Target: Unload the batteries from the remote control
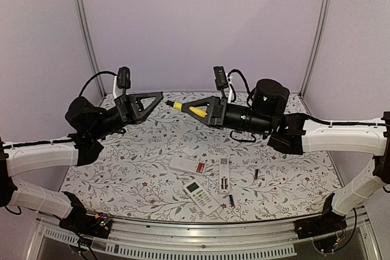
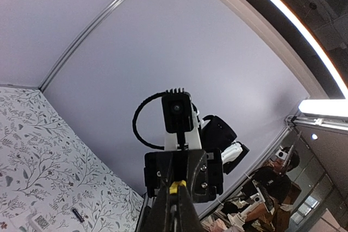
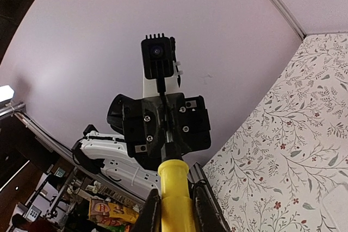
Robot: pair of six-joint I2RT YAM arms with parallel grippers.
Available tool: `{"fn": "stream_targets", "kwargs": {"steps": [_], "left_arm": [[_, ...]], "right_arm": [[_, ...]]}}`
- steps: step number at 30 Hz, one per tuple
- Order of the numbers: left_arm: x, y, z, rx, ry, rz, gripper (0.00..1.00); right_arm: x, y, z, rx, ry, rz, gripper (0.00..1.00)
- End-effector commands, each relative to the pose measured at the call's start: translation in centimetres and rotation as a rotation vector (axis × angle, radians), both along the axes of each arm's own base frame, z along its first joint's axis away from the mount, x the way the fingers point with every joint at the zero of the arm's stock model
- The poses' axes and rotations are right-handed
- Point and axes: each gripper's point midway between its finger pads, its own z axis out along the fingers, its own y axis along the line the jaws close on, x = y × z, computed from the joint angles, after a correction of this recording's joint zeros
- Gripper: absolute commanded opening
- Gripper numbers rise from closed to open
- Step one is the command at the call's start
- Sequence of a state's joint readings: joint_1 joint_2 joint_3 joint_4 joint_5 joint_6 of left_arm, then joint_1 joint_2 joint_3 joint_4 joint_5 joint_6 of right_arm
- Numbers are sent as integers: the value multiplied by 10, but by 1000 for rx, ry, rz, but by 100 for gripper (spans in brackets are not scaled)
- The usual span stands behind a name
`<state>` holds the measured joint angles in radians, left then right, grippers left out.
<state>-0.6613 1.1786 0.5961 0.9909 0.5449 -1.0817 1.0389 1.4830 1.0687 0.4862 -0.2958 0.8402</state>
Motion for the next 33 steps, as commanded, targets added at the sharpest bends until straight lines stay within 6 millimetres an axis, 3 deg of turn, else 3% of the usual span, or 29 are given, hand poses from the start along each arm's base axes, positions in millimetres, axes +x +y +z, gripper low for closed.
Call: {"fn": "stream_targets", "kwargs": {"steps": [1,5,9,16,22,26,33], "left_arm": [[-5,-12,-5,35,13,-33,7],[6,-15,-26,114,97,10,50],[18,-10,-65,216,233,91,72],[14,-2,-148,315,485,129,78],[14,2,-215,453,675,173,80],[12,2,-241,494,738,170,81],[14,-5,-264,534,771,155,82]], "right_arm": [[3,-6,-1,-1,3,-42,2],[11,-16,-14,-66,7,-115,0],[22,-38,-31,-166,-12,-203,0],[51,-88,-103,-446,14,-315,0],[56,-105,-163,-721,-37,-287,0],[57,-111,-190,-839,-75,-267,0],[70,-117,-216,-959,-123,-285,0]]}}
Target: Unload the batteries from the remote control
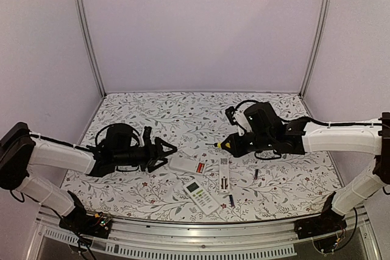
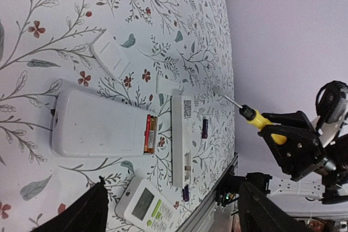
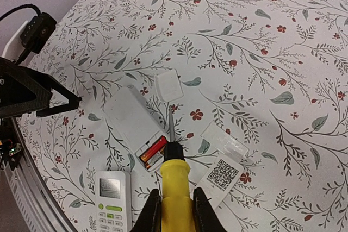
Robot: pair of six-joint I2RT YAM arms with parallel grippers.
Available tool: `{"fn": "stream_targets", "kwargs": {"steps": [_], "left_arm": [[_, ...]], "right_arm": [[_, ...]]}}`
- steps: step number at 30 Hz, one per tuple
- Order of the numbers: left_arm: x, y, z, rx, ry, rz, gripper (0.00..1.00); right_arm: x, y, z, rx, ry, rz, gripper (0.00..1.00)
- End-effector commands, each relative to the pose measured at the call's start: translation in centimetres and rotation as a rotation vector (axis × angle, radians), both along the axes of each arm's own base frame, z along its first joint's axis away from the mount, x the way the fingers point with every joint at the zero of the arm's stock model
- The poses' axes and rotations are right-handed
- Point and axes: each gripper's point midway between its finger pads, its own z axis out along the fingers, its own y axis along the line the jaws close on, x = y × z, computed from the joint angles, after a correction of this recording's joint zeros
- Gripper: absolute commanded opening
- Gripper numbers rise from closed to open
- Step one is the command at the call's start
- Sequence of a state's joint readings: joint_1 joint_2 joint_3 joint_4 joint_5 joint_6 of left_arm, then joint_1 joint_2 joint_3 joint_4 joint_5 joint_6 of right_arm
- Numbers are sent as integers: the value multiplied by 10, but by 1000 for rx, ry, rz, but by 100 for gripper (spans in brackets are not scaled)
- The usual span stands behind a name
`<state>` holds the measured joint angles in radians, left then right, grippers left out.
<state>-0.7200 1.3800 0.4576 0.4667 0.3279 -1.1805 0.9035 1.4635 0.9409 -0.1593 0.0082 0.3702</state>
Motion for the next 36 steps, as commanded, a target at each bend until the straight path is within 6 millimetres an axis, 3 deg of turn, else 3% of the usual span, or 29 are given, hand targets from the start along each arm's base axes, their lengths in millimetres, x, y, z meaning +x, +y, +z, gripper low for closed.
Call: {"fn": "stream_targets", "kwargs": {"steps": [1,8,17,26,29,36], "left_arm": [[-4,-6,-17,26,33,-19,82],[-7,-6,-44,83,73,-31,83],[3,-12,-65,155,90,-39,81],[21,-26,-81,222,68,-73,78],[26,-30,-82,231,51,-83,78],[35,-22,-86,370,19,-102,78]], "right_arm": [[9,-7,-23,-118,-24,2,0],[9,-1,-47,-157,11,35,0],[12,10,-68,-200,32,85,0],[-18,17,-77,-153,115,220,0],[-26,16,-74,-129,130,238,0],[-17,-5,-50,-120,68,102,0]]}}
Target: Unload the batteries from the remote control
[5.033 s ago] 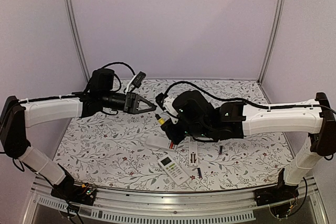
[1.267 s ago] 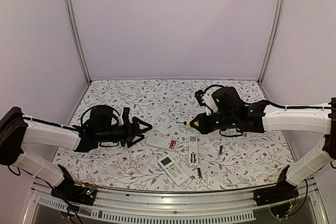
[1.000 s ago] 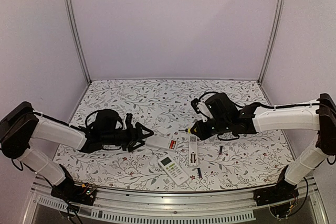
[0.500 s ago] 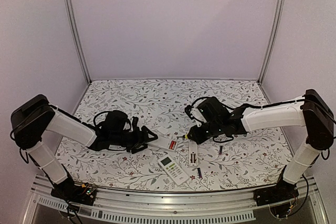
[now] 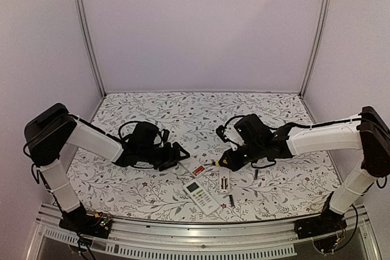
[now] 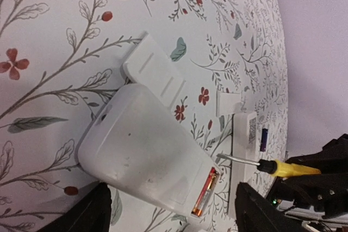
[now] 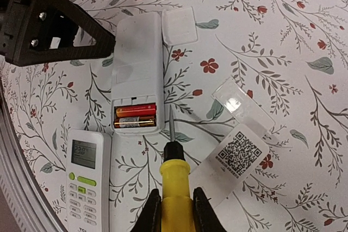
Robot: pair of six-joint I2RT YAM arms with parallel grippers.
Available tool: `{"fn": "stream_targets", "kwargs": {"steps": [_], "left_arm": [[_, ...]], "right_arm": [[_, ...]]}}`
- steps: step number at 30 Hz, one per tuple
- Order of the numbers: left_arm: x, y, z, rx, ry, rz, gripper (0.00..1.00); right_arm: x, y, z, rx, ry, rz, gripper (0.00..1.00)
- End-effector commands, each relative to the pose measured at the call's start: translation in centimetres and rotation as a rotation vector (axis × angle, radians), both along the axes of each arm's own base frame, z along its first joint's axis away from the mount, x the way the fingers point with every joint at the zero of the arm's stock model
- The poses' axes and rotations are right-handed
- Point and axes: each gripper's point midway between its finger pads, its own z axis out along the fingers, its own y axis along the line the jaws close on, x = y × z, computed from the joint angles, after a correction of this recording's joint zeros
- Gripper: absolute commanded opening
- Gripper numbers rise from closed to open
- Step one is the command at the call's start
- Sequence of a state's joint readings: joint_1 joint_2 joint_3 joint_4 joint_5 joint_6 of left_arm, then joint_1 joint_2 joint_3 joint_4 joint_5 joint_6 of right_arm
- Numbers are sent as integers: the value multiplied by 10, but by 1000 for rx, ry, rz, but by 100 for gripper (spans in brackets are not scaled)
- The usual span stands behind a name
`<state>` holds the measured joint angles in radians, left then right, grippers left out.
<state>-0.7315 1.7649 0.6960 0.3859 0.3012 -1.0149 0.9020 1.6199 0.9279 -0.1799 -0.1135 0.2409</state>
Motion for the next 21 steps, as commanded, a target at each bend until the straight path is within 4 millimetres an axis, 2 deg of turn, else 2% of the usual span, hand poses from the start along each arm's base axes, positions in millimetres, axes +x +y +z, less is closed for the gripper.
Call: {"fn": "stream_targets", "kwargs": {"steps": [1,5,9,12,16,21], "left_arm": [[2,11,-12,180,-30,-46,79],[11,23,-8,361,-78,-133,83],[26,25,7,483,-157,-258,87],[29,24,10,547,-207,-388,90],[34,23,0,621,-234,-499,94],[40,15,-15,651,-241,-572,99]], "right_arm": [[3,-14,25,37,-50,-84,0],[-3,-19,26,30,-49,-96,0],[-10,-17,22,8,-45,-85,0],[-16,-12,22,14,-37,-81,0],[-19,-4,27,44,-27,-90,0],[-17,-2,18,9,-24,-143,0]]}}
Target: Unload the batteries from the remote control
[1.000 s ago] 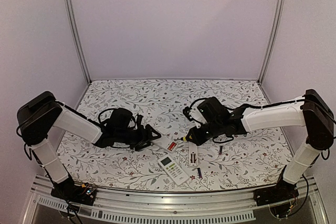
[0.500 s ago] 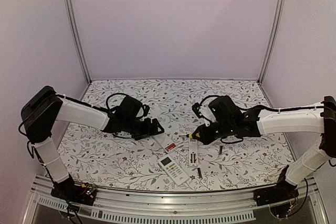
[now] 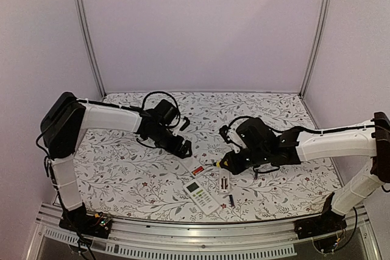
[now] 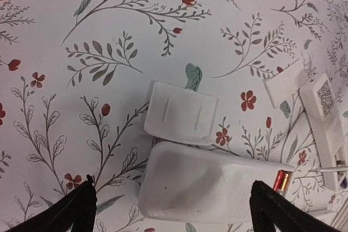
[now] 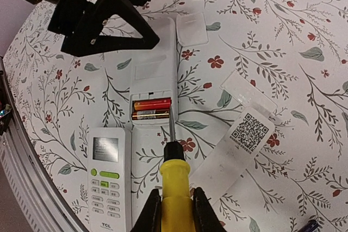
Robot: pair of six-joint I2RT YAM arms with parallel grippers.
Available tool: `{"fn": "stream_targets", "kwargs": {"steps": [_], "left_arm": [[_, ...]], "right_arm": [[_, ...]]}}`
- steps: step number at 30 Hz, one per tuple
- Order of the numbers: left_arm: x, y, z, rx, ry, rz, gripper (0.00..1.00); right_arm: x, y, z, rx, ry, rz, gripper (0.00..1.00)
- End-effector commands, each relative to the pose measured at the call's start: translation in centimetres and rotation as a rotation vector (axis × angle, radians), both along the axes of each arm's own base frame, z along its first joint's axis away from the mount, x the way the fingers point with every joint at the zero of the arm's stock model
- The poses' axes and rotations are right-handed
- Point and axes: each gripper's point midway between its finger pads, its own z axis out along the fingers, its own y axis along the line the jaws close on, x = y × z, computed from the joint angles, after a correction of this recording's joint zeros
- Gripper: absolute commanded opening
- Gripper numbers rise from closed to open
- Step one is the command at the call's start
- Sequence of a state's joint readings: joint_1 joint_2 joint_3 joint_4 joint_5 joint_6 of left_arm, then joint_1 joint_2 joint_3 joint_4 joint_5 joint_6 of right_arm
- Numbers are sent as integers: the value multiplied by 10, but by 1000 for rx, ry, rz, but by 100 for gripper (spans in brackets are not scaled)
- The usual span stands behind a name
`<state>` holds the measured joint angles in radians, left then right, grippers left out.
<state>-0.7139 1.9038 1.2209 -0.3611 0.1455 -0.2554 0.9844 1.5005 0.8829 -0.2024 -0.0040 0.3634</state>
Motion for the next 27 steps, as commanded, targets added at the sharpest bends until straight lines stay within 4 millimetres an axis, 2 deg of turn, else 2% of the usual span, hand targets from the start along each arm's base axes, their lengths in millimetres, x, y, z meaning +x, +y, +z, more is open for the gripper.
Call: {"fn": "stream_targets", "kwargs": {"steps": [1,7,12,18,27], "left_arm": [[-4,10,-25,121,19,-107,99],[-4,7,-30,135,-4,-132,100],[-8,0,-21,105,-29,-162,100],[-22,-16,-11,54,-53,-241,100],[-33,-22,-16,49,-50,-285,100]], "right_arm": [[4,0,-10,-33,11,-74,0],[1,2,-14,-31,25,-96,0],[3,4,-13,-27,21,-111,0],[4,7,-1,4,4,-115,0],[-1,16,4,26,-2,-95,0]]}}
